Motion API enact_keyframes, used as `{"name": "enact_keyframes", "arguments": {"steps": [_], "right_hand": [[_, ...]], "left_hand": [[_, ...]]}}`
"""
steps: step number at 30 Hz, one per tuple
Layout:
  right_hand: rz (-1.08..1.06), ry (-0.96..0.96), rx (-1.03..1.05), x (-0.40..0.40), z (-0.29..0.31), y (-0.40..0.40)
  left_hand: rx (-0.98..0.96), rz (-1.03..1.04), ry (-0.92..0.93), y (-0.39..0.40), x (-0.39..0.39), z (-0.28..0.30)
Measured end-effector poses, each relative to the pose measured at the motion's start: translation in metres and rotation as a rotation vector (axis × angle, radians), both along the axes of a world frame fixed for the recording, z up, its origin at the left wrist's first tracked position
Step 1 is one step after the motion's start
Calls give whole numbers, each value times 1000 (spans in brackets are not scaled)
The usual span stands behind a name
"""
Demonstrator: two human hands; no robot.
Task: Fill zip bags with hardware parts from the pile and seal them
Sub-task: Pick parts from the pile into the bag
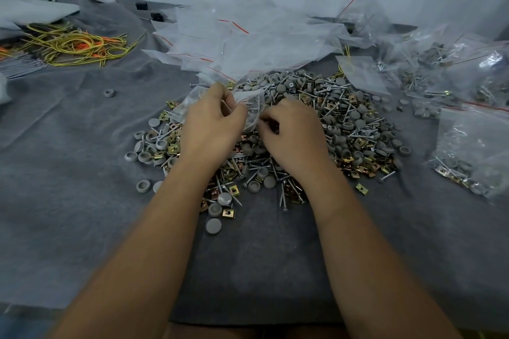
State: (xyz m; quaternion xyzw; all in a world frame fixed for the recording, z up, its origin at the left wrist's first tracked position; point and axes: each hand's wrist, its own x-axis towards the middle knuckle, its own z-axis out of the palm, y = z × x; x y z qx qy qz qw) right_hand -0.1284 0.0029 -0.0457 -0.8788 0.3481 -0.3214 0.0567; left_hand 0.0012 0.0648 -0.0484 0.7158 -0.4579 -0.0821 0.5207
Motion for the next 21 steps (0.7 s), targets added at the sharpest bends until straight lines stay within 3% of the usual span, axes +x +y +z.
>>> {"name": "enact_keyframes", "arguments": {"steps": [11,21], "right_hand": [[55,-448,172,1,2,2],[29,-226,41,3,-5,0]], "left_hand": [[16,-33,-13,-1,-3,2],[-83,-114,60,-3,-4,-1]]}}
